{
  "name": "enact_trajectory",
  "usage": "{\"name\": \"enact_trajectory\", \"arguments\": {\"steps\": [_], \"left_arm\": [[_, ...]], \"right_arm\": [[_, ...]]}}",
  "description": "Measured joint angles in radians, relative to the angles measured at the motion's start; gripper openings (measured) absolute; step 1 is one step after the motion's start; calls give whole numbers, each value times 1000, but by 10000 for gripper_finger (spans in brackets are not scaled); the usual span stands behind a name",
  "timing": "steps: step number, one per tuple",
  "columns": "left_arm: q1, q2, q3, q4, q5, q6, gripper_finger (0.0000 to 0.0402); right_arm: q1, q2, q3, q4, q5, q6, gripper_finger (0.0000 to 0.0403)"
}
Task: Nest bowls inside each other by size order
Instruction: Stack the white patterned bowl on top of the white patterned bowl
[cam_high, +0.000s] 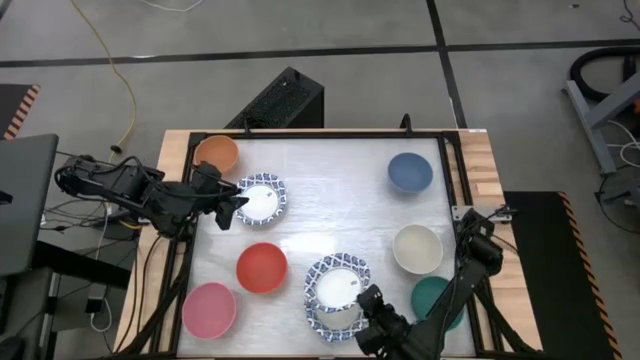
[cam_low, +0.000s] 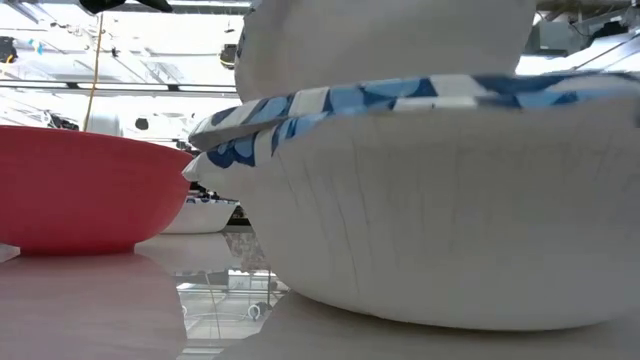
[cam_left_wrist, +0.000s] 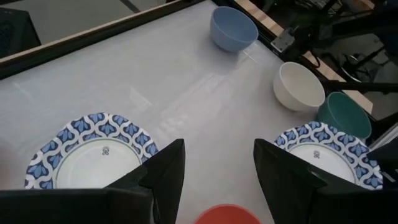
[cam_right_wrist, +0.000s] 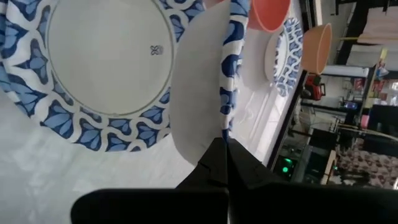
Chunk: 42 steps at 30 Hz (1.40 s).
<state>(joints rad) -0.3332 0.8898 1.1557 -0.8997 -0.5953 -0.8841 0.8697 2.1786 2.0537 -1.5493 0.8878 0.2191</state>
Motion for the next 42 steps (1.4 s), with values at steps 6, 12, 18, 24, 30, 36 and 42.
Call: {"name": "enact_trajectory", "arguments": {"steps": [6,12,18,24,30,36,42], "left_arm": [[0,0,0,0,-5,0,181],[0,0,0,-1,-7,0,181],[0,0,0,-7,-13,1,181],[0,0,0,-8,-14,15,181],[0,0,0,-8,-14,15,181],[0,0,0,-8,-14,15,181],[0,0,0,-8,-12,14,181]], "right_arm": [[6,1,0,11,-8,74,3],[13,1,0,42,-38,72,3],[15,2,0,109,-68,71,3],[7,2,0,122,-109,119,13],[4,2,0,134,-202,132,27],[5,2,0,162,-225,133,66],[-9,2,0,185,-239,195,113]]}}
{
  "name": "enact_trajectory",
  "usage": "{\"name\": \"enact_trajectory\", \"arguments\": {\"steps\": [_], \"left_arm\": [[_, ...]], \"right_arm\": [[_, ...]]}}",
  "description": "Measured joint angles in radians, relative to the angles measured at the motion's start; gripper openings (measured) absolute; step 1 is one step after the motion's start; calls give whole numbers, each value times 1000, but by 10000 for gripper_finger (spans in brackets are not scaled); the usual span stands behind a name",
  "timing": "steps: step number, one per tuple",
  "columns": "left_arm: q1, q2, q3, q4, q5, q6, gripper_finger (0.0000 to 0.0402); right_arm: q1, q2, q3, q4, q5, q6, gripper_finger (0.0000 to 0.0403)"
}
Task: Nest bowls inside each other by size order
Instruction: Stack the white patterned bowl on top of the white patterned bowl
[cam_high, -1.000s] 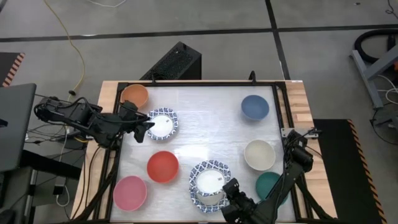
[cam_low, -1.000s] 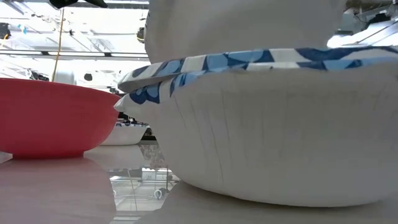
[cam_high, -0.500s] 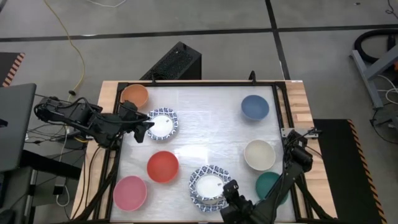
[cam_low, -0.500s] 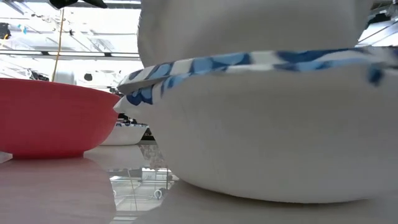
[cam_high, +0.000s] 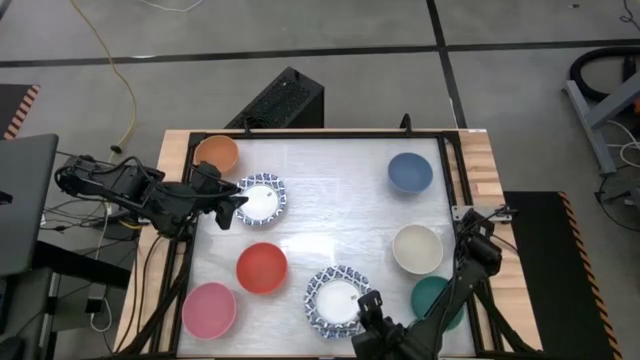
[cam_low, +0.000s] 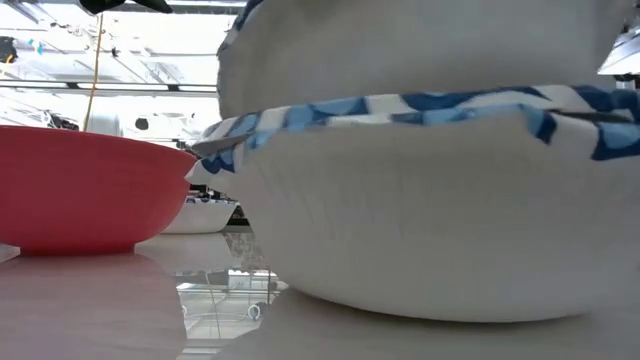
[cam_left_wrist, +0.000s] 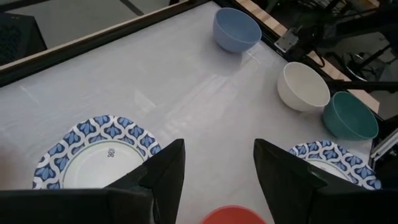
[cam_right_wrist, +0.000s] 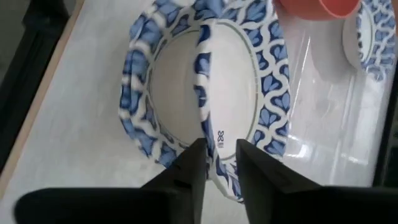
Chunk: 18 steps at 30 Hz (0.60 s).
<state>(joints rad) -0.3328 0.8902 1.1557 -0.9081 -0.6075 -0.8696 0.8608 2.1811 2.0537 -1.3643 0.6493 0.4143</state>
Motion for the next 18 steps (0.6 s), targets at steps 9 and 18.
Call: {"name": "enact_trajectory", "arguments": {"steps": [9,18], "left_arm": [[0,0,0,-1,24,12,181],[-11,0,0,-1,24,16,181]], "right_arm": [[-17,0,0,29,-124,35,192],[-35,-2,0,39,-43,271,203]]}}
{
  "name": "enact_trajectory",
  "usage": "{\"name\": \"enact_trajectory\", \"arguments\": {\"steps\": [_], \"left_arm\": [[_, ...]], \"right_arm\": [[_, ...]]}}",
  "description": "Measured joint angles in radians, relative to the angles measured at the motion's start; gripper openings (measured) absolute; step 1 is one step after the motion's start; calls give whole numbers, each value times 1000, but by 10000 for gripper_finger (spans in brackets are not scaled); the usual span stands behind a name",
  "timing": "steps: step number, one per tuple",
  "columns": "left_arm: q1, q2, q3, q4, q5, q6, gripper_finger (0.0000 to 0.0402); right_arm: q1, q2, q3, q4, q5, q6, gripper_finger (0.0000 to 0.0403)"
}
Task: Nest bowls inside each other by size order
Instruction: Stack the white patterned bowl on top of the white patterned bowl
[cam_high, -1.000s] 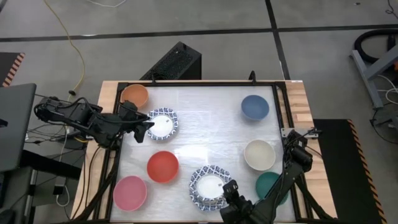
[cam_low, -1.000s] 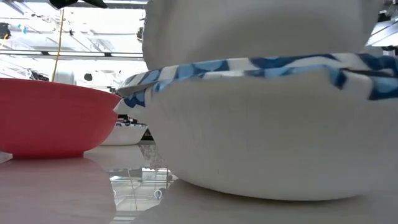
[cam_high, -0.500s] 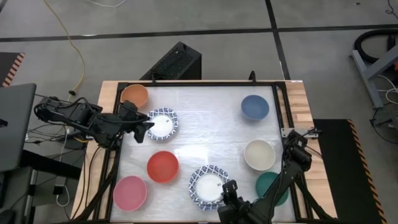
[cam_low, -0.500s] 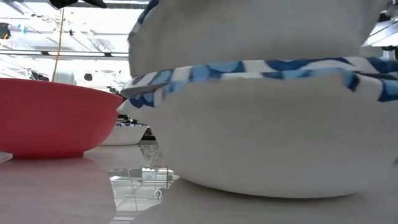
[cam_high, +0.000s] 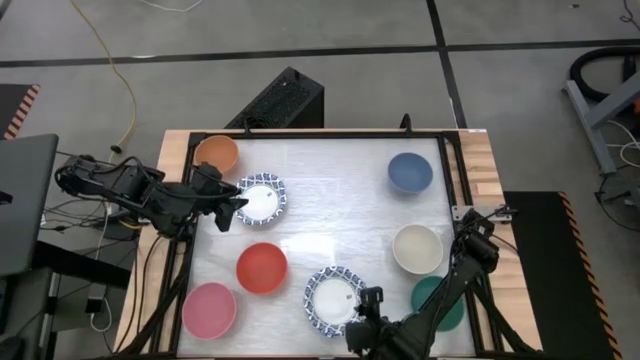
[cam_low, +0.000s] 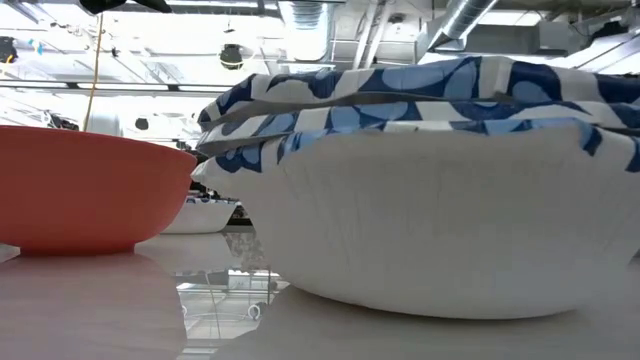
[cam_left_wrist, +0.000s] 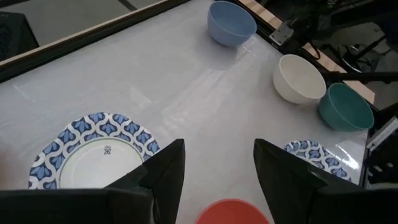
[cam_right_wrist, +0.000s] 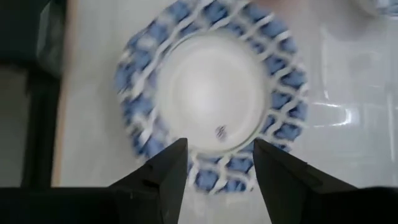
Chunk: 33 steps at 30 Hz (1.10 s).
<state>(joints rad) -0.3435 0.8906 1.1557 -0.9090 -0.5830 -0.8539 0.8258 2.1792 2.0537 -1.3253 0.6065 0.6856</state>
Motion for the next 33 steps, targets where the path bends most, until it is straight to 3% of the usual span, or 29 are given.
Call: {"name": "enact_trajectory", "arguments": {"steps": [6,14,21,24,27,30,33], "left_arm": [[-2,63,1,-35,30,96,181],[-8,262,1,-178,21,225,181],[-55,317,-1,-192,-72,259,181],[-65,269,-50,-137,-83,264,181],[-65,171,-141,-15,-26,283,181],[-65,50,-236,83,52,286,181],[-65,-39,-302,76,93,282,181]], "right_arm": [[-3,-15,-1,5,55,161,200],[7,-105,-1,3,128,309,199],[85,-207,-1,-61,376,452,199],[135,-241,-1,-157,509,560,199],[174,-273,-1,-245,575,675,199],[191,-315,-28,-229,620,626,198],[186,-347,-28,-245,631,599,195]]}}
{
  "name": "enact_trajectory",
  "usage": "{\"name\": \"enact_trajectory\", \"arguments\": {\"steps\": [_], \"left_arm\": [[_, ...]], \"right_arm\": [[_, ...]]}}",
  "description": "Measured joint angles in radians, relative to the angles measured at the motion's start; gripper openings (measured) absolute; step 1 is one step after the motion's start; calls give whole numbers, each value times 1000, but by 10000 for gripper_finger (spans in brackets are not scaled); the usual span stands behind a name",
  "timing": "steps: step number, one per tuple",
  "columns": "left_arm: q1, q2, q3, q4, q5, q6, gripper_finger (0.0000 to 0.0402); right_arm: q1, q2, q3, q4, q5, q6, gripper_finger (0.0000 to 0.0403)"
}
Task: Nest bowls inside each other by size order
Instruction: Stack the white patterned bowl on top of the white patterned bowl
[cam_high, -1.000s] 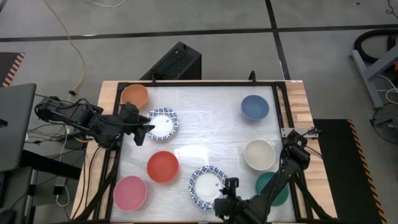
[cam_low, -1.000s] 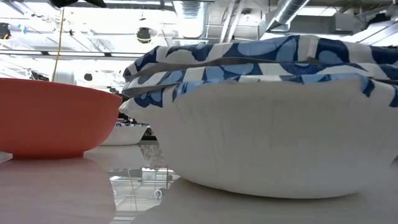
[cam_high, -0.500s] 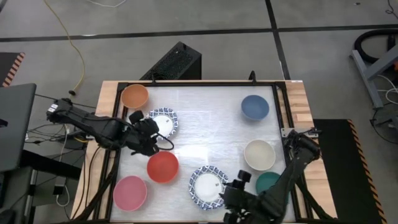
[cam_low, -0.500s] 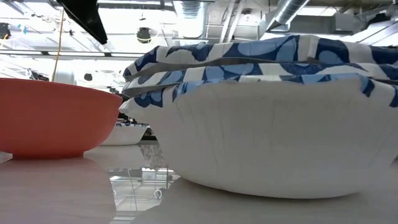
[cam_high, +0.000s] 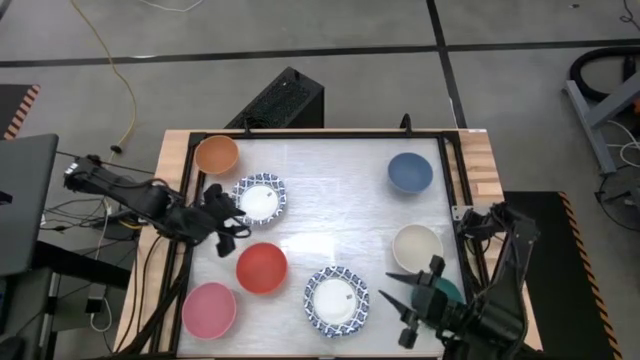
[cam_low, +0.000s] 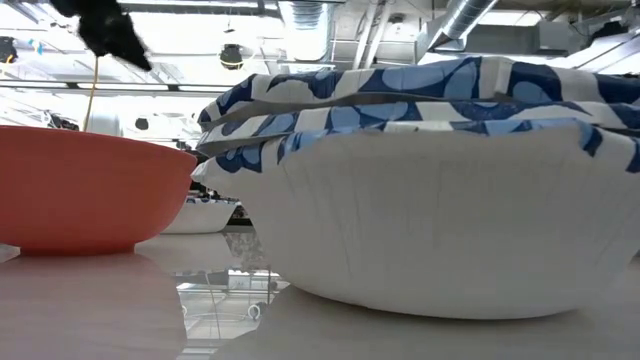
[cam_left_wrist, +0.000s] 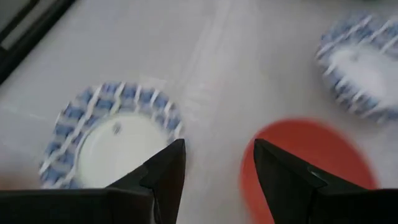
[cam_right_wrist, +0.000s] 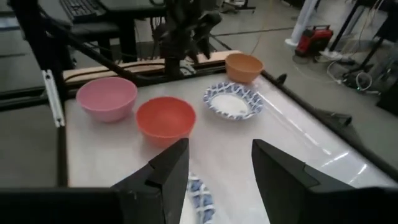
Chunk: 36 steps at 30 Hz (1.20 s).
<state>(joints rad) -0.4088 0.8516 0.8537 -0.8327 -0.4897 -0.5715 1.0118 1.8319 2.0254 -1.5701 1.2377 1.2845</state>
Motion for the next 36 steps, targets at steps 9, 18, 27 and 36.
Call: {"name": "enact_trajectory", "arguments": {"steps": [9,18,27,36], "left_arm": [[8,42,-102,-112,20,-37,181],[27,208,-118,-117,-14,-39,180],[82,315,-118,-43,-22,148,180],[175,363,-118,44,40,326,180]], "right_arm": [[-27,-133,-99,0,-5,-45,189],[-43,-217,-259,1,-10,51,189],[-66,-244,-369,8,-21,155,189],[-66,-242,-369,10,-41,158,189]]}}
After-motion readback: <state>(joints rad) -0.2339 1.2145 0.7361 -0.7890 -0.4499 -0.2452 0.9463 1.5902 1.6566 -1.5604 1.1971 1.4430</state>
